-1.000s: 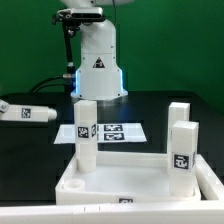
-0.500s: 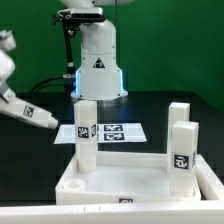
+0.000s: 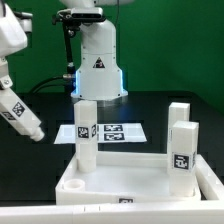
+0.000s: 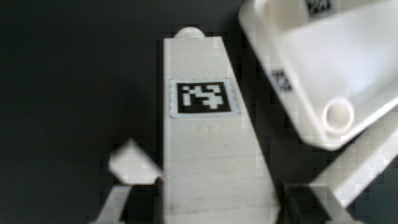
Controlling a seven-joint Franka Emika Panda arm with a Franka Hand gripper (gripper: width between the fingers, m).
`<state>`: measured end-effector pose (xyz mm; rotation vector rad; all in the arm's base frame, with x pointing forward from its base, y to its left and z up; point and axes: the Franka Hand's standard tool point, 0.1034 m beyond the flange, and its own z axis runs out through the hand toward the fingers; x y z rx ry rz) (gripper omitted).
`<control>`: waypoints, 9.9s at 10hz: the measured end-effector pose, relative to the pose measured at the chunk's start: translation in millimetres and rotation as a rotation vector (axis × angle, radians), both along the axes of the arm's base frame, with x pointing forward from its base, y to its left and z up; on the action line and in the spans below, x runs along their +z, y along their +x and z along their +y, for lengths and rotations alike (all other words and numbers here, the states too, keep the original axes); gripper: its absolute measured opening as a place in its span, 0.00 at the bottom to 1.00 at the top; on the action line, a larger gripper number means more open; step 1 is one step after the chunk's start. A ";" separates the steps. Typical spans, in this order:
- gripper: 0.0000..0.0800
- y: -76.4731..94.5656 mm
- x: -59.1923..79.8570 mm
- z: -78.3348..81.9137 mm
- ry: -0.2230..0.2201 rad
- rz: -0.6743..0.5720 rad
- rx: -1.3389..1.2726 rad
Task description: Assemble desk
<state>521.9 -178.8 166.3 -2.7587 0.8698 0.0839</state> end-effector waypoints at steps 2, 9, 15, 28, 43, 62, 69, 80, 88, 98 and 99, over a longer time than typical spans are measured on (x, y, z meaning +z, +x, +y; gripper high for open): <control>0.36 39.0 16.1 34.7 -0.111 -0.082 0.100; 0.36 70.3 13.4 99.2 -0.306 -0.284 0.175; 0.36 74.7 -1.1 114.6 -0.327 -0.299 0.186; 0.36 74.6 -37.8 125.6 -0.405 -0.356 0.215; 0.64 92.5 -44.0 124.9 -0.264 -0.071 0.163; 0.81 101.9 -49.2 137.5 -0.243 -0.070 0.073; 0.36 102.3 -50.4 132.3 -0.267 -0.100 0.288; 0.60 106.8 -53.2 129.6 -0.123 0.093 -0.975; 0.81 113.7 -49.2 131.3 -0.261 -0.117 0.218; 0.35 111.8 -48.4 123.9 -0.193 0.022 -0.566; 0.35 113.6 -47.5 123.6 -0.168 0.067 -0.751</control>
Offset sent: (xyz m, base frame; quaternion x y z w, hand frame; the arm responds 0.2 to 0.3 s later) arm 0.0168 0.0544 0.0128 -0.0462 0.1019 0.0352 0.9931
